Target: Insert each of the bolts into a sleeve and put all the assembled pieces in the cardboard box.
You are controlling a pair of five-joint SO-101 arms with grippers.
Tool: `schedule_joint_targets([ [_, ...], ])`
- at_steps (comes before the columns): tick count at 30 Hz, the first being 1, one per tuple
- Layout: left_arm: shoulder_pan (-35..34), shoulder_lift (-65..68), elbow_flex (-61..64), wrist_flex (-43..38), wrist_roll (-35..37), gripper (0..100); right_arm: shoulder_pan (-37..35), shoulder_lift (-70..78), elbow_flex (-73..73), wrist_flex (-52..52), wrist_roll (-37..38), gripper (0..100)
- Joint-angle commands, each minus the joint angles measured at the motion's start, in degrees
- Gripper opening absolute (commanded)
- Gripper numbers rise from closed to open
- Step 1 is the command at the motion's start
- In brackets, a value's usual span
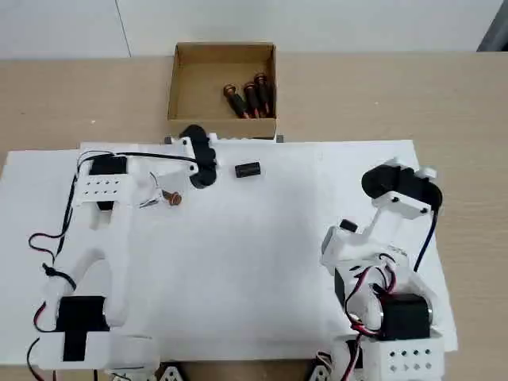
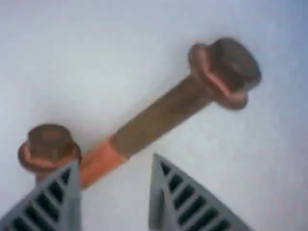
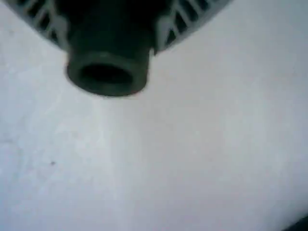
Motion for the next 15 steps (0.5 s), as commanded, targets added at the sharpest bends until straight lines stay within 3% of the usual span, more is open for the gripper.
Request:
schedule_joint_targets([
  [1,1.2,-0.3,-2.1,-0.9,-2.0,10,0.3,-0.7,-0.4,-1.4,0.6,0.2],
  [15,1.2,5.3,-2.2,0.1,-2.5,12,0.2,-0.7,-0.5,-1.3,0.7,0.2],
])
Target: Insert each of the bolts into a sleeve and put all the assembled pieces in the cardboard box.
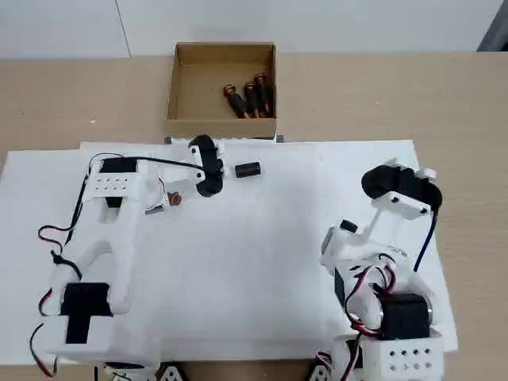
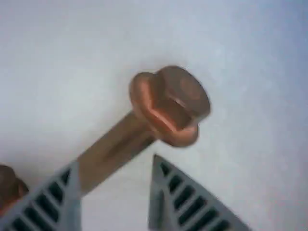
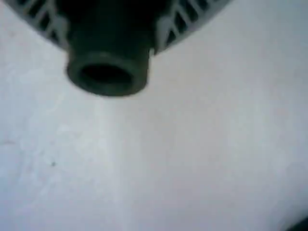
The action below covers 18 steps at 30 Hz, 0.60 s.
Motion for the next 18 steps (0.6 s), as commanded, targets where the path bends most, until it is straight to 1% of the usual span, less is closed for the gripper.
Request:
schedule_joint_targets([
  [1,0.5,0.2,-2.6,-0.1,-1.5,13,0.1,-0.7,-0.5,-1.3,0.7,0.2],
  [7,0.5,3.0,-6.2,3.2,-1.5,14,-0.1,-0.7,-0.6,-1.4,0.7,0.3],
  [18,1.1,12.6,-14.5,3.3,-1.5,14,-0.2,-0.7,-0.6,-1.3,0.7,0.3],
])
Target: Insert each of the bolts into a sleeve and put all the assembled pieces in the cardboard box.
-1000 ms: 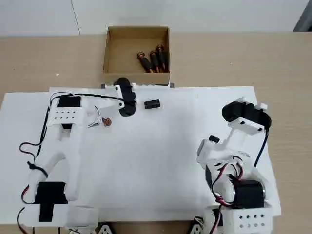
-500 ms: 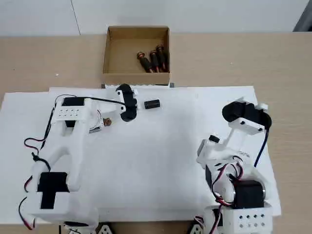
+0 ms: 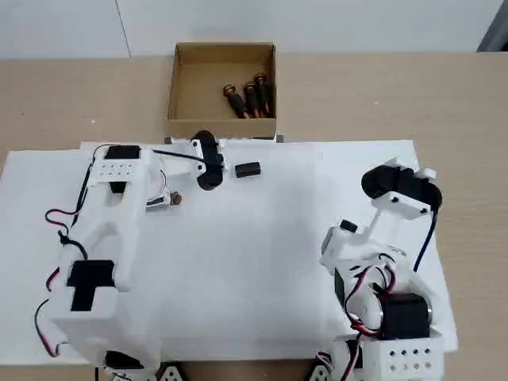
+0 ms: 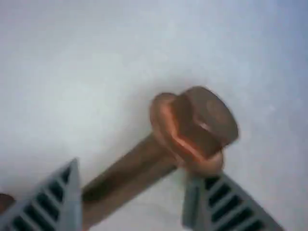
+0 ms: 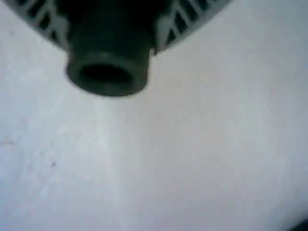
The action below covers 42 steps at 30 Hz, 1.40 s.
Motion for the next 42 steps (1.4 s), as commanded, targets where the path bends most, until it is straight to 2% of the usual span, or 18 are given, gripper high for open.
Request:
schedule_joint_targets([
  [1,1.1,1.9,-4.0,-0.1,-1.2,14,-0.2,-0.7,-0.6,-1.3,0.7,0.3],
  [5,2.1,2.6,-4.3,0.8,-1.2,13,-0.2,-0.7,-0.6,-1.2,0.7,0.3],
  [11,4.0,2.9,-4.3,7.2,-1.2,0,-0.2,-0.7,-0.6,-1.2,0.7,0.3],
  [20,4.1,1.8,-4.4,10.3,-1.1,1,-0.2,-0.8,-0.6,-1.3,0.7,0.3],
  [28,7.8,-12.3,-6.4,22.2,-0.4,1,-0.3,-0.8,-3.4,-1.0,0.7,0.3],
  [37,9.8,-24.5,-6.4,23.4,13.6,1,-0.4,-0.8,-9.3,2.0,2.2,0.2],
  [42,11.4,-31.3,-6.5,23.0,28.2,1,-0.4,-0.8,-15.4,5.8,8.1,0.2],
])
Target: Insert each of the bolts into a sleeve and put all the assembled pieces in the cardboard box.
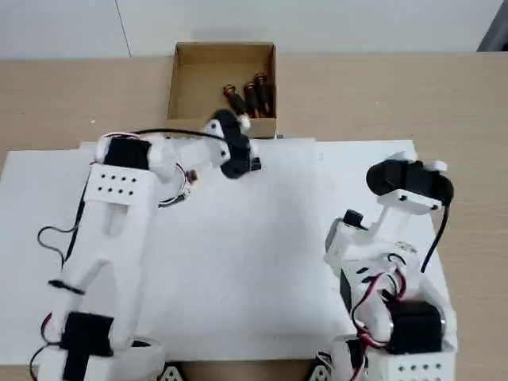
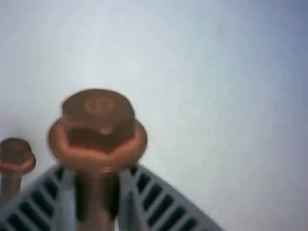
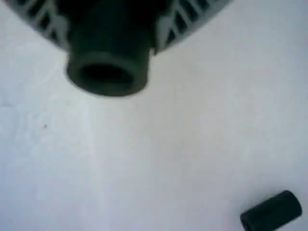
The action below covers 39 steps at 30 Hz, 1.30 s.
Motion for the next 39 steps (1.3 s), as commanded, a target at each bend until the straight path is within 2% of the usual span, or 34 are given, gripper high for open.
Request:
schedule_joint_targets([
  [1,2.2,-8.4,-2.4,0.3,9.9,1,-0.4,-0.8,-6.4,2.5,3.8,0.2],
  [8,7.5,-21.5,2.0,6.2,12.6,1,-0.3,-1.1,-11.4,9.2,8.8,0.2],
  [10,7.3,-24.9,4.8,6.1,15.4,1,-0.3,-2.4,-11.3,9.1,10.5,0.2],
  [15,7.1,-34.9,12.8,-3.7,26.3,1,-0.2,-5.9,-6.0,8.7,14.2,0.2],
  [19,7.0,-45.0,23.0,-15.4,35.8,1,-0.6,-9.4,-1.8,3.6,14.5,0.2],
  [25,2.2,-61.4,40.1,-30.0,47.0,1,-6.0,-13.8,7.3,-3.7,15.6,0.2],
  [32,1.1,-74.2,50.1,-32.3,59.5,1,-13.2,-18.0,19.0,-14.6,15.6,0.2],
  [39,1.5,-80.2,55.9,-32.4,79.2,1,-20.2,-24.2,30.6,-24.1,15.6,0.2],
])
